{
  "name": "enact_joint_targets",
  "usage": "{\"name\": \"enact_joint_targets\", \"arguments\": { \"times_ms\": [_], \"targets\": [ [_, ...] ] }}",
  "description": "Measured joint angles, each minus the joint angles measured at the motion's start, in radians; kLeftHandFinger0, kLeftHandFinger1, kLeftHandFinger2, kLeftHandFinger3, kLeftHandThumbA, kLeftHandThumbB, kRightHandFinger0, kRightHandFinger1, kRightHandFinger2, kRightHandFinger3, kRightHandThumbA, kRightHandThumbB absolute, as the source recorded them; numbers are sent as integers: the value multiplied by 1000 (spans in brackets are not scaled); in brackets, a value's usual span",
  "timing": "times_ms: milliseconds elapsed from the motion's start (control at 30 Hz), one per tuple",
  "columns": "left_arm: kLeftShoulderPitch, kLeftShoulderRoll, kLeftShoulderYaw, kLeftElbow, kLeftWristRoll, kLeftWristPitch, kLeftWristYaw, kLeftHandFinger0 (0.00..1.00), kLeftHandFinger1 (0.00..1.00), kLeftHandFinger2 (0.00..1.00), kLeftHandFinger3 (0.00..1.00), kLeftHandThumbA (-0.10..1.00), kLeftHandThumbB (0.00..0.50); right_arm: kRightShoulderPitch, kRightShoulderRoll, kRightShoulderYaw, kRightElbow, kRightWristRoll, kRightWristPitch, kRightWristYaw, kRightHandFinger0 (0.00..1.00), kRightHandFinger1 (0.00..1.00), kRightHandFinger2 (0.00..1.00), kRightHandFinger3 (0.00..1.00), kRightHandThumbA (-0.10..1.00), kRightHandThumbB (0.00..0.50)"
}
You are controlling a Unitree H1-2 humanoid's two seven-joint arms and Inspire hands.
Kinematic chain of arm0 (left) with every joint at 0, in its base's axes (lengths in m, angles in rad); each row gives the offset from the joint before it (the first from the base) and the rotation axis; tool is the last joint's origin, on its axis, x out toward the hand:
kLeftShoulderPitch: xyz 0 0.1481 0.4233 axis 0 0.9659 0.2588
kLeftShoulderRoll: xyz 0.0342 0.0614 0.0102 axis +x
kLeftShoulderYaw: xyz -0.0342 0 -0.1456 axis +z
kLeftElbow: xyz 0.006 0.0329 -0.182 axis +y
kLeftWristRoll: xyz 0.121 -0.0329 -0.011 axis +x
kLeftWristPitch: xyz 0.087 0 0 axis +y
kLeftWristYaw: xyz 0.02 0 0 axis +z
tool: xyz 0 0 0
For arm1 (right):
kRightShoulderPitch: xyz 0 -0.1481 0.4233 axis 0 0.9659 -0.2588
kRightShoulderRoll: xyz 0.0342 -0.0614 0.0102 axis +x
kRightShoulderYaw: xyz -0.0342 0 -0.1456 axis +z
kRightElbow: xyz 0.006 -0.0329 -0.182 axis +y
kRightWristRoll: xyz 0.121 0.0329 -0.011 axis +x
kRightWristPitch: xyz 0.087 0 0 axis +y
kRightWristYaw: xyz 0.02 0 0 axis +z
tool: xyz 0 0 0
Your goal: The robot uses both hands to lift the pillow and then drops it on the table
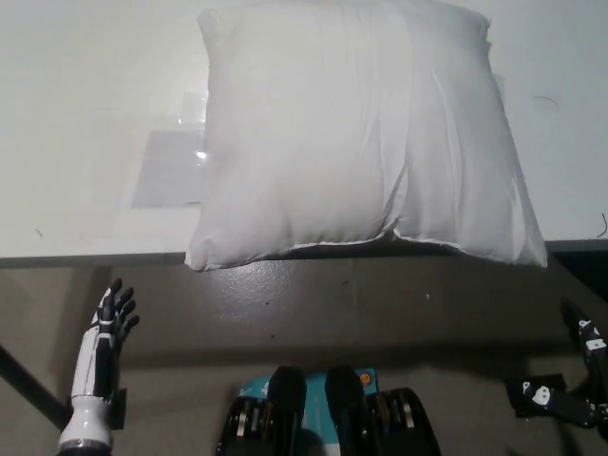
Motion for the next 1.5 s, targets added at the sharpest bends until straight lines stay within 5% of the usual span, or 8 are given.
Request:
{"name": "enact_joint_targets", "arguments": {
  "times_ms": [300,433,700,733,1067,1233,1433,1500],
  "targets": [
    [1,-13,2,-146,9,-32,17,1000,1000,1000,1000,1000,289,33,19,-44,-226,-8,4,-15,1000,1000,1000,1000,1000,263],
    [6,-21,7,-240,10,-32,26,1000,1000,1000,1000,1000,198,33,17,-75,-315,-8,18,-16,1000,1000,1000,1000,1000,297],
    [4,-31,8,-419,9,-19,27,1000,1000,1000,1000,1000,209,0,-14,-118,-412,-10,68,-15,1000,1000,1000,1000,1000,323],
    [2,-31,8,-430,10,-16,27,1000,1000,1000,1000,1000,159,-6,-19,-123,-417,-10,74,-15,1000,1000,1000,1000,1000,378],
    [-181,26,46,-399,11,18,32,1000,1000,1000,1000,1000,146,-195,-128,-183,-415,-3,186,-7,1000,1000,1000,1000,1000,354],
    [-301,59,67,-318,10,62,37,1000,1000,1000,1000,1000,225,-355,-183,-164,-333,7,272,21,1000,1000,1000,1000,1000,266],
    [-443,86,66,-166,14,100,38,1000,1000,1000,1000,1000,97,-524,-193,-102,-188,9,341,56,1000,1000,1000,1000,1000,313],
    [-472,89,63,-129,21,100,40,1000,1000,1000,1000,1000,155,-554,-192,-92,-156,10,351,61,1000,1000,1000,1000,1000,340]
  ]
}}
